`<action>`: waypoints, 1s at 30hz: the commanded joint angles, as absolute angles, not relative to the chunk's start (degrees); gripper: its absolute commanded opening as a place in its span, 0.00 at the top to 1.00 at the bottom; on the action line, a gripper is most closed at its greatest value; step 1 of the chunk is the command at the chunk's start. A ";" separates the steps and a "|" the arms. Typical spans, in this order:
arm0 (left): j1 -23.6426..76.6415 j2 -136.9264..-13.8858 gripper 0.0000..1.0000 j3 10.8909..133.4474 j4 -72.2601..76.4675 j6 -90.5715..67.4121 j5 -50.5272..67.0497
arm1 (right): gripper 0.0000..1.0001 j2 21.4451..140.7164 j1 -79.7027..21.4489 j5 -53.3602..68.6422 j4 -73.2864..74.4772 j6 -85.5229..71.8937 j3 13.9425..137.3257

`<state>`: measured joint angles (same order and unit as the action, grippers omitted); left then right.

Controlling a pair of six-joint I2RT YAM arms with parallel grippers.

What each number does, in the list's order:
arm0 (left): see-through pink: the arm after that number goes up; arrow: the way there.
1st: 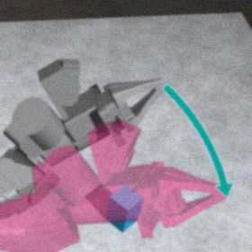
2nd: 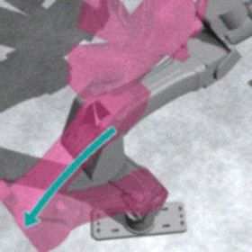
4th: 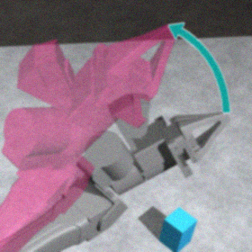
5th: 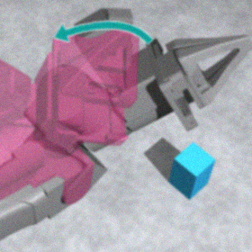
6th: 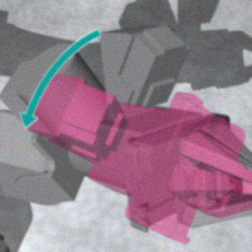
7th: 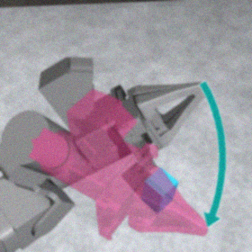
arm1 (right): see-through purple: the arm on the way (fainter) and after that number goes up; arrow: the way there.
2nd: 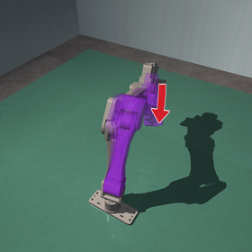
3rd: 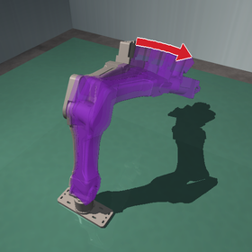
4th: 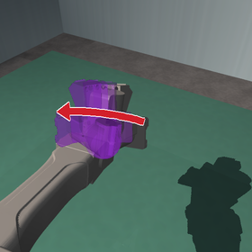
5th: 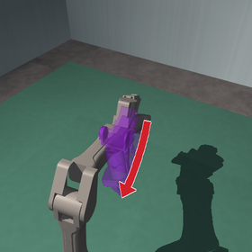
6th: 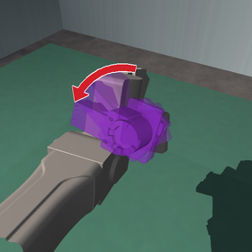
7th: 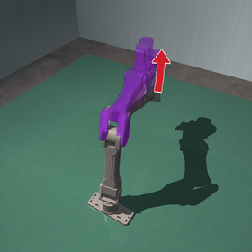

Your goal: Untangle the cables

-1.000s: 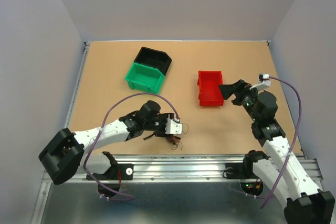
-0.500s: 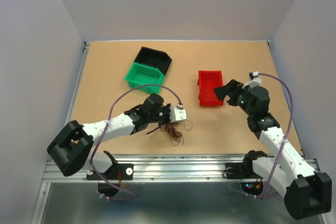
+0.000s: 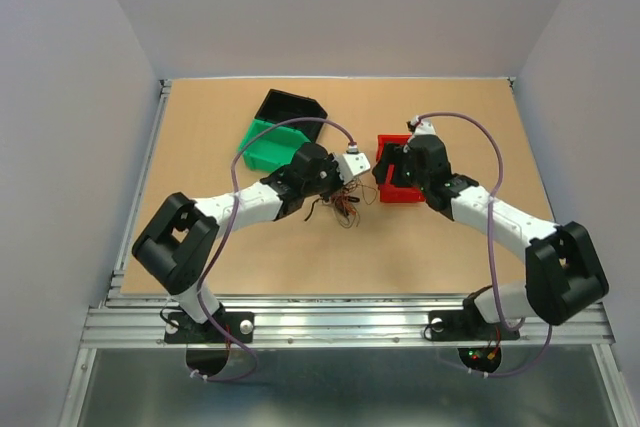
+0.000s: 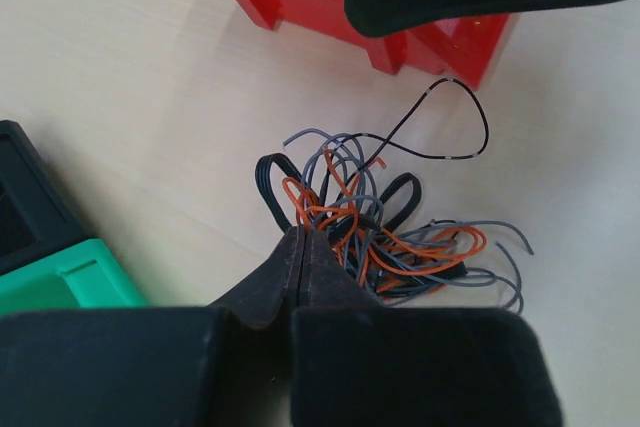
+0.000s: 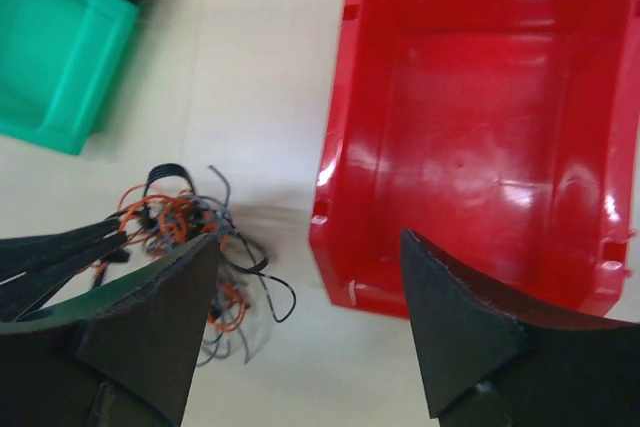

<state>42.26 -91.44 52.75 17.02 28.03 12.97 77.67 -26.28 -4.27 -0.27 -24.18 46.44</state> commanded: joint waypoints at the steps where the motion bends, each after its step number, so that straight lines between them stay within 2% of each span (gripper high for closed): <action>1: 41.22 -95.09 1.00 58.96 19.42 23.65 10.10 | 0.27 81.64 -26.10 -13.53 2.81 -22.15 52.47; 10: 38.23 -95.89 1.00 59.76 20.13 19.42 12.30 | 0.46 92.64 -25.93 -12.22 5.54 -21.27 61.69; 14: 38.23 -95.54 1.00 62.74 18.11 17.76 13.18 | 0.61 96.93 -21.63 -9.59 7.12 -22.76 64.25; 16: 38.23 -95.97 1.00 65.63 16.79 14.87 13.88 | 0.65 97.29 -17.60 -7.31 7.12 -24.07 63.99; 19: 38.23 -97.64 1.00 69.07 15.65 12.58 16.69 | 0.65 96.24 -15.47 -8.94 7.12 -24.52 63.28; 21: 38.23 -98.26 1.00 69.17 15.73 12.57 17.31 | 0.55 93.88 -15.47 -11.15 7.21 -24.52 62.23; 22: 38.23 -98.26 1.00 68.04 16.17 12.66 17.31 | 0.42 93.00 -15.47 -11.34 7.21 -24.43 62.05; 23: 38.23 -98.09 1.00 67.07 17.65 13.18 17.31 | 0.22 91.94 -15.47 -10.73 7.21 -24.35 61.70; 25: 38.23 -97.30 1.00 64.18 19.41 13.62 17.49 | 0.16 88.27 -15.73 -8.80 6.86 -24.52 60.39; 30: 38.15 -96.86 1.00 62.23 20.13 15.12 17.58 | 0.15 79.03 -21.43 -4.66 0.63 -21.72 54.51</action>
